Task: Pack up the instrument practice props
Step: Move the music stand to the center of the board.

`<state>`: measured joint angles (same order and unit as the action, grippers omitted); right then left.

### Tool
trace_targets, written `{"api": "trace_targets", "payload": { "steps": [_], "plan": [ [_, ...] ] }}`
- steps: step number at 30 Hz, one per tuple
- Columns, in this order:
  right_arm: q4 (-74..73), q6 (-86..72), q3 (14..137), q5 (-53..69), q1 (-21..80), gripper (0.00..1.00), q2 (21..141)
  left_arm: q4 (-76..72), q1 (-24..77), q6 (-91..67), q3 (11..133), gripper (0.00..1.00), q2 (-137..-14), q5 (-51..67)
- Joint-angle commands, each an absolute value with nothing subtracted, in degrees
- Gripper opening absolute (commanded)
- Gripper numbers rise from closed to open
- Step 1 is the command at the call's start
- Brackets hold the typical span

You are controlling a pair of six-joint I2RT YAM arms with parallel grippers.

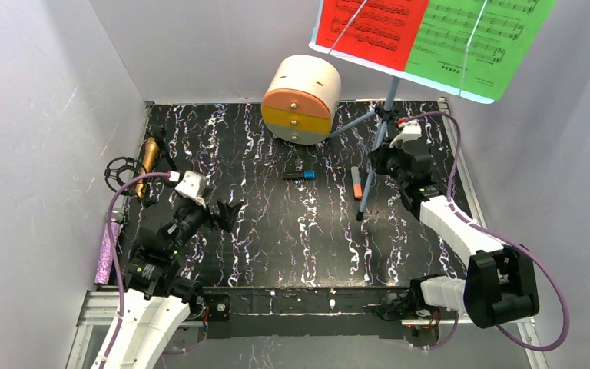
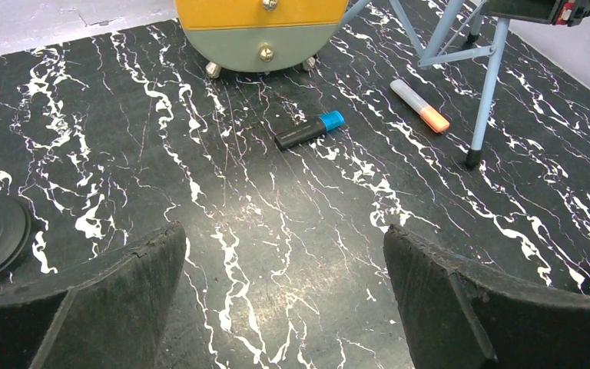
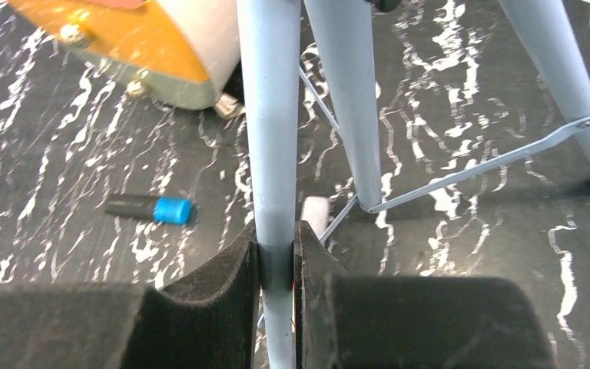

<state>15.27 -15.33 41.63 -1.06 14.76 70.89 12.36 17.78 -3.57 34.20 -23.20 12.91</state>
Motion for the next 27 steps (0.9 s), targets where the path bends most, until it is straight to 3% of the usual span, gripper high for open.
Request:
{"api": "trace_targets", "payload": {
  "steps": [1, 27],
  "plan": [
    [14.44, -18.96, 40.19, 4.80, 20.03, 0.01, 67.35, 11.68, 17.60, -3.26, 33.84, 0.98, -24.04, 14.10],
    [24.55, -29.96, 36.52, 13.26, 32.52, 0.01, 69.17, 10.85, 17.66, -4.63, 34.36, 0.98, -28.10, 16.73]
  ]
}}
